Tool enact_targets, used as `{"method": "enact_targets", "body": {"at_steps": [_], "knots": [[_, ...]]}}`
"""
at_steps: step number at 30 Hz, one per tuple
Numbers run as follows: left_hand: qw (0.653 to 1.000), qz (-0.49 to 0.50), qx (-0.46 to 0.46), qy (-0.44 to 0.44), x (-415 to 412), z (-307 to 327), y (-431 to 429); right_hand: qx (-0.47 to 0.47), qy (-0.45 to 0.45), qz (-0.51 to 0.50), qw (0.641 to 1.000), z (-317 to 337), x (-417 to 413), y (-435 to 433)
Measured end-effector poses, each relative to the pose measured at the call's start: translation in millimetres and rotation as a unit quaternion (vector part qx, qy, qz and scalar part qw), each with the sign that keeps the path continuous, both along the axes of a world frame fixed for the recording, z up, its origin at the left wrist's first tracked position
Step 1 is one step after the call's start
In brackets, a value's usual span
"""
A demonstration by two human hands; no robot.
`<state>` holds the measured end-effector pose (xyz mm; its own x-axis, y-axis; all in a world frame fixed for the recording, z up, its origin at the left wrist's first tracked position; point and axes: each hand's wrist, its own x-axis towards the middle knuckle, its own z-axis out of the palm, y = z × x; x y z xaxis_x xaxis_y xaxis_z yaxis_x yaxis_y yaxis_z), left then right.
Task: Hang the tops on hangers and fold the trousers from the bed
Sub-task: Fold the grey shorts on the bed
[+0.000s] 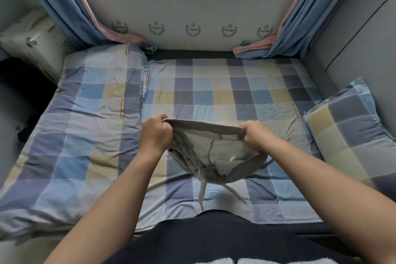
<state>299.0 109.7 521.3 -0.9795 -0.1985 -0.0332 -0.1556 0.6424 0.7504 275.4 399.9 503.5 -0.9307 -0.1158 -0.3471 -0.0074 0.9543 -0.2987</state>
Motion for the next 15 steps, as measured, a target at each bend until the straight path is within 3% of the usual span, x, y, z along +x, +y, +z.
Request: {"method": "enact_targets", "body": {"at_steps": [5,8,11,15], "knots": [[0.993,0.081,-0.046,-0.072,-6,-30,-30,0.062,0.031,-0.131,0.989,-36,15,48],[0.983,0.103,-0.09,-0.123,0,-51,-52,0.036,0.036,-0.218,0.975,-47,19,71],[0.966,0.106,-0.16,-0.175,8,-69,-73,-0.083,0.03,-0.315,0.945,-53,17,85],[0.955,0.113,-0.178,-0.211,15,-87,-90,-0.315,-0.043,-0.454,0.833,-54,18,81]]}}
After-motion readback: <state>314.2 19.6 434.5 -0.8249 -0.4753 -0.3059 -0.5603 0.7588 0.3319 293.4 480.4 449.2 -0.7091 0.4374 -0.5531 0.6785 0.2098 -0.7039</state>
